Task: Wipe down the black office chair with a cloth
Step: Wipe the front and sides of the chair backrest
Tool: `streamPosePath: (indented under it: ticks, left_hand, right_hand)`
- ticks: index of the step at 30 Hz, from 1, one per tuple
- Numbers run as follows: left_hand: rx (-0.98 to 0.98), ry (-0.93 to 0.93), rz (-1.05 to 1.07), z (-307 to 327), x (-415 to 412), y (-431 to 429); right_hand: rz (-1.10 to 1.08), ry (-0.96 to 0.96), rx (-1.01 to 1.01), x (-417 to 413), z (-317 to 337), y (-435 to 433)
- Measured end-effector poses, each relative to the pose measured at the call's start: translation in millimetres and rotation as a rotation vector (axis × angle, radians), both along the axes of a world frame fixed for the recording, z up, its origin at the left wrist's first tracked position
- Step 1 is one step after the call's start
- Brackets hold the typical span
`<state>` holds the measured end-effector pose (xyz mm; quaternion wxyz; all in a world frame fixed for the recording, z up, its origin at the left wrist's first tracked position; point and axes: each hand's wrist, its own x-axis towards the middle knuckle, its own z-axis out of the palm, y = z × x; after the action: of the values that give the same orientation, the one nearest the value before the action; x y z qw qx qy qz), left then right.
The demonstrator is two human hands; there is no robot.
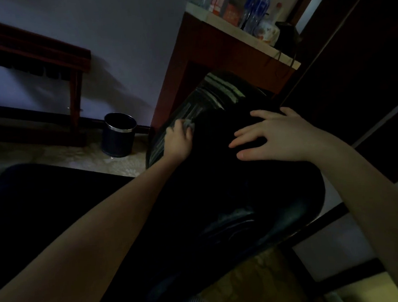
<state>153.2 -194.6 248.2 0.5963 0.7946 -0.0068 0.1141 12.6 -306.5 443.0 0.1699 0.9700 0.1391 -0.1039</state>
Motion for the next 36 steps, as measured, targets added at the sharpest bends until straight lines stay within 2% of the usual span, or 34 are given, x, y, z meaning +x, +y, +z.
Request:
streamPosePath:
  ticks: [6,10,15,23,27,31,36]
  left_hand:
    - [-0.022,0.186,0.031,-48,-12,21]
    - [-0.071,0.206,0.028,-64,-26,24]
    - [-0.098,0.063,-0.04,-59,-44,22]
    - [-0.098,-0.319,-0.176,14,-60,-4]
    - [-0.065,-0.367,-0.147,14,-42,-6]
    - [-0.035,-0.267,-0.084,-5,-19,1]
    - [-0.051,0.025,0.008,-34,0,15]
  right_hand:
    - [-0.008,-0.002,0.006,1,0,0]
    - [-0.016,0.0,0.027,2,-1,0]
    - [-0.023,0.003,0.04,3,0,1]
    - [-0.022,-0.014,0.02,3,0,1]
    - [-0.019,-0.019,-0.003,3,-1,1]
    - [-0.013,-0.014,0.01,4,-1,0]
    - [-0.008,-0.012,0.032,5,0,-2]
